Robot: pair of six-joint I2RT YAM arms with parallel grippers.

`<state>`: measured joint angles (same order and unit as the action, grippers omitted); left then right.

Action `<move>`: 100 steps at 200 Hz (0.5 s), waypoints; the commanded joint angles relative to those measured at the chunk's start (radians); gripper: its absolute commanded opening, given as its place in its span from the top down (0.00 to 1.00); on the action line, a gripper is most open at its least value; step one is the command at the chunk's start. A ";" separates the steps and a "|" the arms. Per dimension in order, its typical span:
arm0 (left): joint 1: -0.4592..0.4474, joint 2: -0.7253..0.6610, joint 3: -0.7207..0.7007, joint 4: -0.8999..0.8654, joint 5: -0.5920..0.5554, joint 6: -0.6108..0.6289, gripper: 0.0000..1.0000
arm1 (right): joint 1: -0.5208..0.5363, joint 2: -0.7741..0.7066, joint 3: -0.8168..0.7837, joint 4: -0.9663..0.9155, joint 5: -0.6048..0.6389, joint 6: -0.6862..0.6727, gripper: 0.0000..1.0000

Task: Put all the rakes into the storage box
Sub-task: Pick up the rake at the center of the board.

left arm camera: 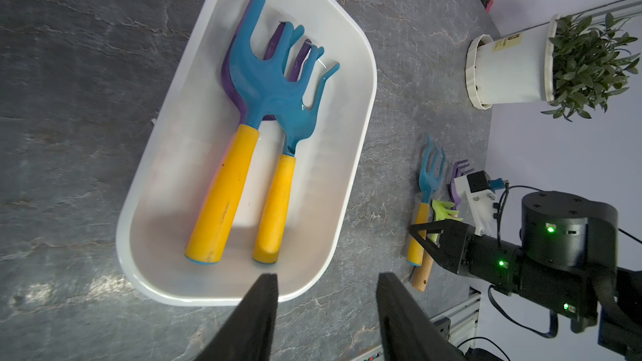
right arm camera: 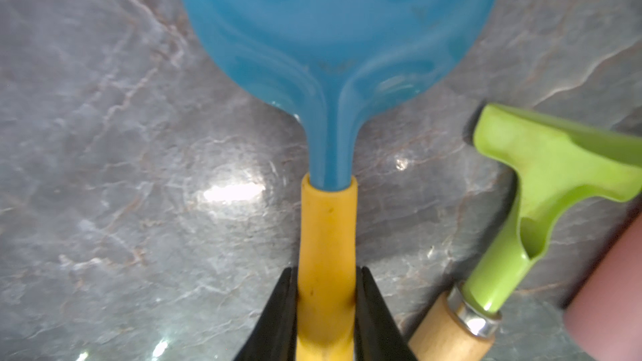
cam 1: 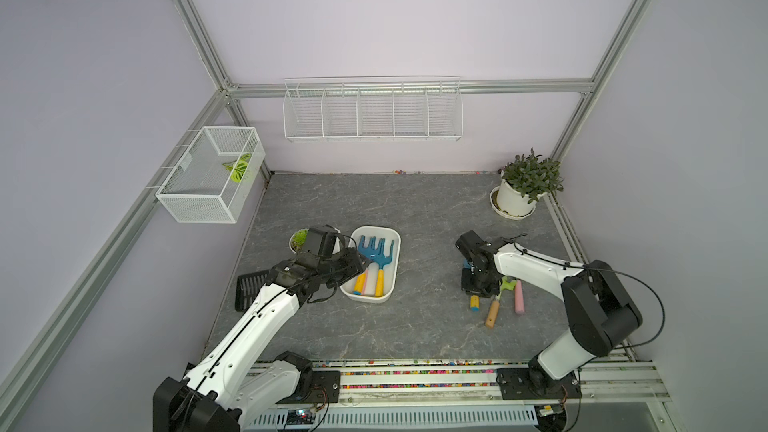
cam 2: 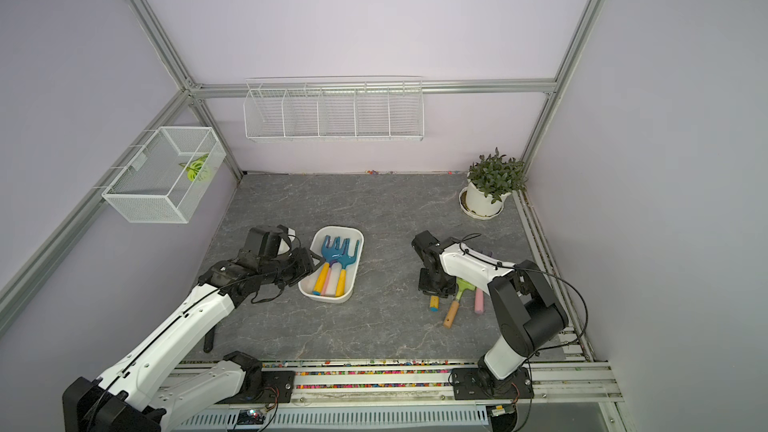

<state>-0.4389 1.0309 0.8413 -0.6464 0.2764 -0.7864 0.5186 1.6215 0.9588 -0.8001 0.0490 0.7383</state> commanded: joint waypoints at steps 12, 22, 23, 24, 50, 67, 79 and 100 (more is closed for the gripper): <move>0.000 -0.023 0.051 -0.018 -0.053 0.022 0.48 | 0.028 -0.058 0.090 -0.066 0.014 0.016 1.00; 0.003 -0.027 0.052 -0.024 -0.059 0.023 0.48 | 0.041 -0.064 0.119 -0.078 0.007 0.022 1.00; 0.003 -0.026 0.052 -0.025 -0.060 0.022 0.48 | 0.043 -0.065 0.124 -0.078 0.005 0.022 1.00; 0.004 -0.027 0.052 -0.026 -0.060 0.022 0.48 | 0.044 -0.066 0.124 -0.079 0.003 0.022 1.00; 0.023 -0.041 0.051 -0.043 -0.069 0.021 0.48 | 0.100 -0.054 0.230 -0.108 -0.016 0.038 1.00; 0.036 -0.057 0.052 -0.057 -0.075 0.022 0.48 | 0.145 -0.029 0.307 -0.120 -0.030 0.045 1.00; 0.044 -0.071 0.049 -0.070 -0.083 0.022 0.47 | 0.174 -0.004 0.363 -0.130 -0.047 0.054 1.00; 0.060 -0.100 0.043 -0.088 -0.093 0.019 0.47 | 0.222 0.043 0.449 -0.125 -0.087 0.068 1.00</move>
<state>-0.3965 0.9699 0.8619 -0.6941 0.2115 -0.7769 0.6956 1.6104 1.3369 -0.8978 0.0105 0.7753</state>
